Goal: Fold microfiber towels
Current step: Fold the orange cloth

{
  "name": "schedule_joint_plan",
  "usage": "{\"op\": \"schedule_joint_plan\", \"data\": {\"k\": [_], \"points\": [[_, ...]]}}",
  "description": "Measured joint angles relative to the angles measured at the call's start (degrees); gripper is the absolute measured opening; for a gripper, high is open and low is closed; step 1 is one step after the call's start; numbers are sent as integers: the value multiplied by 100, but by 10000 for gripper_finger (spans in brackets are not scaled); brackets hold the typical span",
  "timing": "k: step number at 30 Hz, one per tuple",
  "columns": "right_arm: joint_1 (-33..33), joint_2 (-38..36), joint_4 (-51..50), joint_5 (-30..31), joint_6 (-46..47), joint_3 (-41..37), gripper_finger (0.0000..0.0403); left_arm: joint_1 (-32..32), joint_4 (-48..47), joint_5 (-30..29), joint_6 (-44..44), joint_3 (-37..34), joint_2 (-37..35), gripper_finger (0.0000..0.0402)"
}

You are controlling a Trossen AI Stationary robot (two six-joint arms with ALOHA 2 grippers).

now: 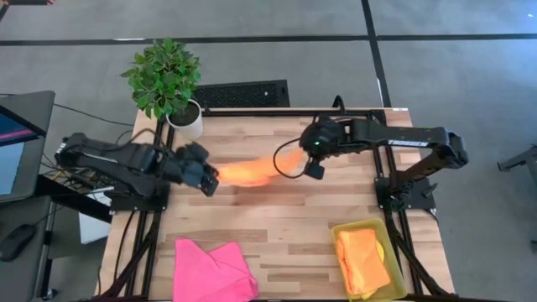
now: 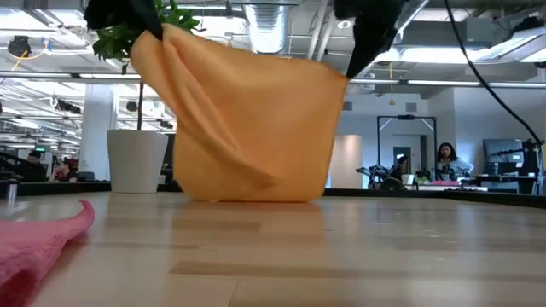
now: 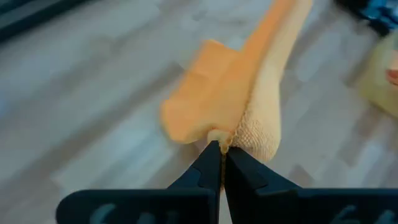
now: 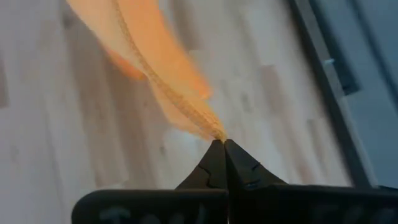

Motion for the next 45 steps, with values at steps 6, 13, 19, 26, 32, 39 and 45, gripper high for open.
{"op": "schedule_joint_plan", "data": {"k": [6,13,19,26,32,39,45], "points": [[0,-368,129,863,39,0,1,892,-877,-244,1167,1081,376,0],[-182,-613,224,1755,76,0,1,1997,-1029,-602,3026,2194,1232,0],[-656,-613,235,2422,-50,0,1,2662,-952,-915,4215,2646,2077,0],[-673,-857,239,2847,-83,0,2,2770,-423,-1049,4771,3093,2287,0],[-120,-965,-380,1944,414,0,2,2455,-1380,-826,4451,3132,2315,0],[488,-648,-1181,1254,1167,-215,2,1848,-2327,-409,3688,3116,2513,0],[877,-406,-1219,758,1563,-550,2,1218,-2312,98,3128,2807,2518,0]]}}
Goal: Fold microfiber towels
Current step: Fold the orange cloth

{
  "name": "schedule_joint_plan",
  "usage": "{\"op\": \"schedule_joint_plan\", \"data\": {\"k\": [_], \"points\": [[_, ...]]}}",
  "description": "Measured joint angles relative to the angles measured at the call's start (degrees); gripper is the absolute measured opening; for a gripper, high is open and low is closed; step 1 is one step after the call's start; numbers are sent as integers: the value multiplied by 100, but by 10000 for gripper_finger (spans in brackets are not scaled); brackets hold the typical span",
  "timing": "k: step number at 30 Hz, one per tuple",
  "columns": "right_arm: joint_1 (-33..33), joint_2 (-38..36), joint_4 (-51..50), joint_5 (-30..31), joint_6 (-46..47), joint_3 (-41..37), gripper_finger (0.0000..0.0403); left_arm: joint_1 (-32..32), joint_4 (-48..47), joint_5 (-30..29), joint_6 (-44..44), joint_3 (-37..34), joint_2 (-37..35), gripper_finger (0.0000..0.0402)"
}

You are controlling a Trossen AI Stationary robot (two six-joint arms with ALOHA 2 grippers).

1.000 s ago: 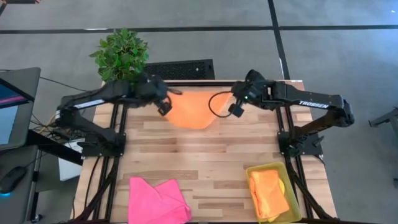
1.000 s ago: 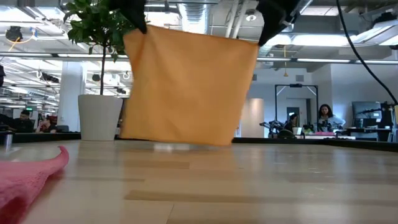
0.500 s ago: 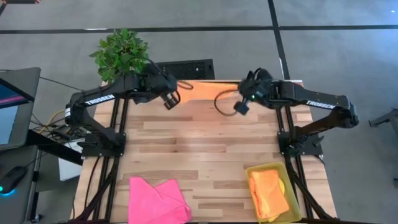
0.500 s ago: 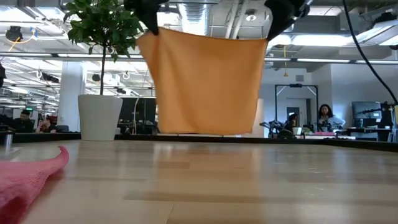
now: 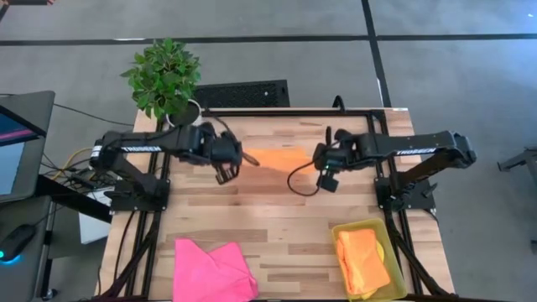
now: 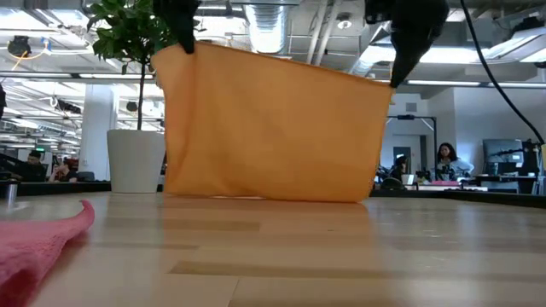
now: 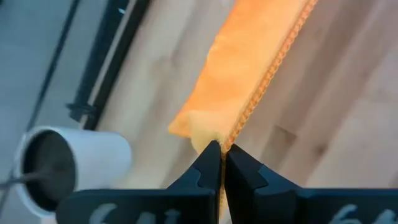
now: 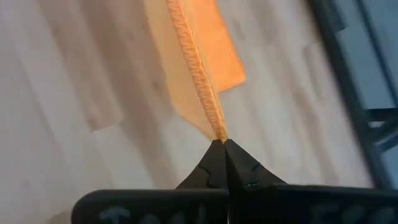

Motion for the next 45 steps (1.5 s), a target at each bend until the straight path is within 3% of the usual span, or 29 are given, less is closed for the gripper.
{"op": "schedule_joint_plan", "data": {"k": [15,24,33,37,45], "points": [[951,895,162,-792,413,-11,2,-1504,283,1202,-1749,-1053,-6,0],[1084,1572,424,-1079,349,-10,2,-1919,1117,1942,-2367,-1768,-12,0],[876,1844,575,-822,-33,-10,2,-1864,1341,1835,-2634,-2065,-12,0],[608,1824,667,-322,-55,-10,2,-1638,1411,1745,-2496,-2267,-15,0],[47,1837,1160,-259,-277,-12,2,-1051,1572,1447,-2363,-2675,-15,0]]}}
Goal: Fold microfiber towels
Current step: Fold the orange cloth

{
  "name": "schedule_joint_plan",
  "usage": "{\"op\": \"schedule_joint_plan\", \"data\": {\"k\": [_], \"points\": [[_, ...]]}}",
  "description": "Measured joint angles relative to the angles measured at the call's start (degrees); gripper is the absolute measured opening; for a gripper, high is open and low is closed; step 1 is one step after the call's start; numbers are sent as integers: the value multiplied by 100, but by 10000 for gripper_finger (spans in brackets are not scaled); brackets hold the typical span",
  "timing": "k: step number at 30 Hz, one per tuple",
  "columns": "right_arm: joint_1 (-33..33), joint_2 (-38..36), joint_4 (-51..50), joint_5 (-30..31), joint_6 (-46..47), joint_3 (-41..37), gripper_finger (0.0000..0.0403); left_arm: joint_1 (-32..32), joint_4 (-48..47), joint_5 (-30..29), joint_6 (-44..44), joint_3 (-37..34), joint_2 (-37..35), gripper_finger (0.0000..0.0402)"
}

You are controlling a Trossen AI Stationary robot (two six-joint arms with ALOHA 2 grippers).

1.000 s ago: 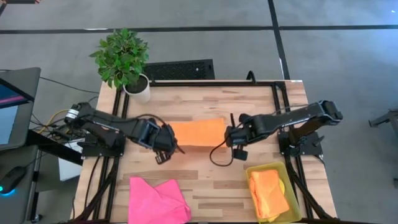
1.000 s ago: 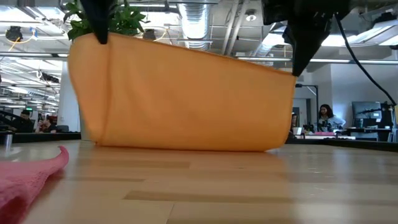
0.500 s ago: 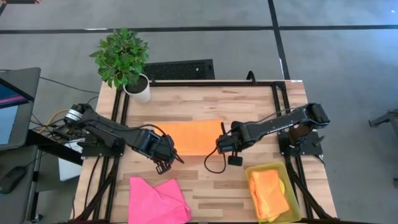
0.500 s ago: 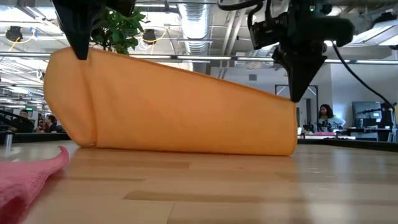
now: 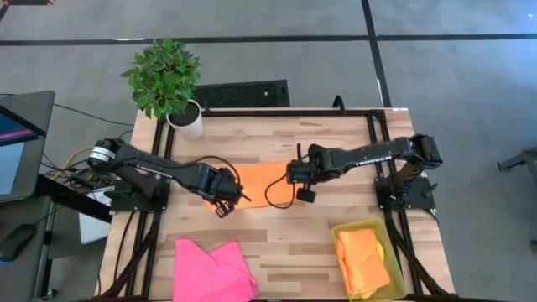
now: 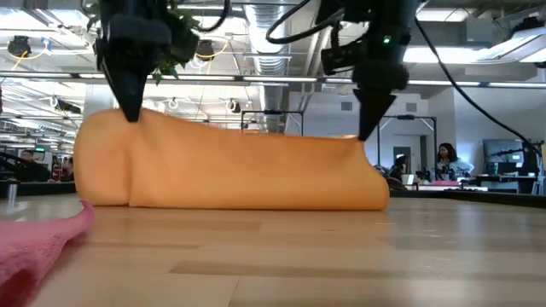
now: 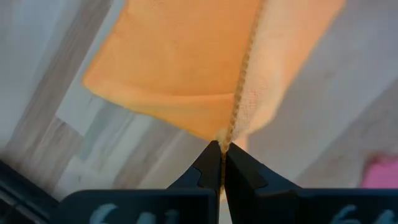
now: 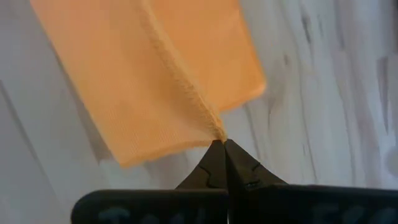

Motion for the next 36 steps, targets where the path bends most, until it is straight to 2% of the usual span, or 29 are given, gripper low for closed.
{"op": "schedule_joint_plan", "data": {"k": [9,24,36], "points": [[-488,0,196,0,-205,0,2,609,523,-251,489,-629,0,0],[-905,0,225,-159,-212,0,4,1431,1209,-361,1608,-857,2,0],[-1123,0,282,-216,-213,0,57,1775,1241,-787,1636,-858,2,0]]}}
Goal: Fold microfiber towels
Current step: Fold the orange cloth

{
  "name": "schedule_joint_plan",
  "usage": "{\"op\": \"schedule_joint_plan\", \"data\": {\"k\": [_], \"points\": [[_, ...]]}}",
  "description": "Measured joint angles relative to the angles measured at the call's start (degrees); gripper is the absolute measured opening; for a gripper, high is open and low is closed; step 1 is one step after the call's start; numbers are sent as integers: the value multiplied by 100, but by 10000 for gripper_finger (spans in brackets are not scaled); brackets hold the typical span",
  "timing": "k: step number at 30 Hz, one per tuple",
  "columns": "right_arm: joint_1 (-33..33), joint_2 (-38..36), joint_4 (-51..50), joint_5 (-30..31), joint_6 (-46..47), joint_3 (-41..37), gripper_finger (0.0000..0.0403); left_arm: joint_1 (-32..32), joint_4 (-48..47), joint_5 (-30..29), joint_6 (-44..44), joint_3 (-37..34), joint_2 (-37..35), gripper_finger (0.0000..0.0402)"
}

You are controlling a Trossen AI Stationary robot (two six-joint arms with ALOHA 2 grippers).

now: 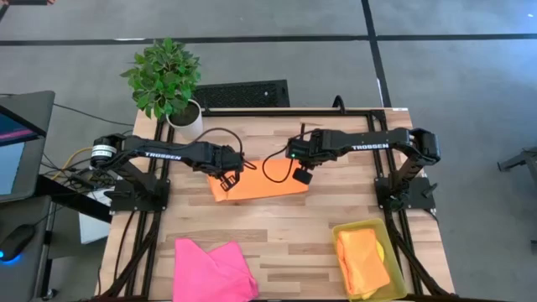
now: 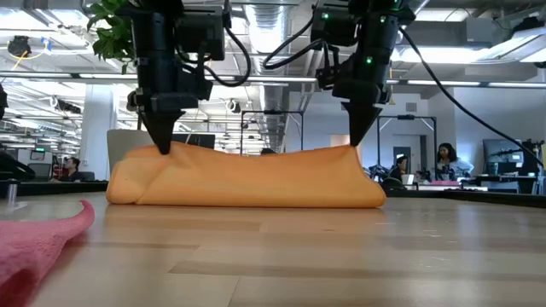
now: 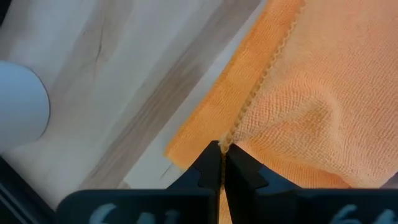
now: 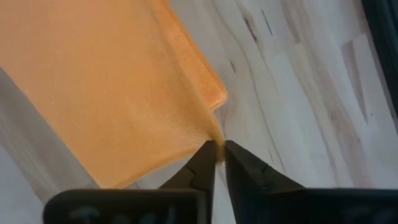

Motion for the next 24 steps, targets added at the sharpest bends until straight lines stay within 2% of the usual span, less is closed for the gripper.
{"op": "schedule_joint_plan", "data": {"k": [5,15,17,19,21,24], "points": [[-70,0,9,0,0,0,82,44,94,24,40,0,0,22],[-67,0,5,-18,9,0,172,42,104,32,371,0,0,124],[-67,-33,-16,-86,80,0,186,42,67,276,514,0,0,134],[-70,-61,-18,-385,123,4,195,21,44,665,521,0,0,140],[-68,-58,-76,-940,119,4,202,-101,46,1027,674,0,0,141],[-48,-57,-197,-1824,112,4,205,-478,48,1263,1194,0,-15,142]]}}
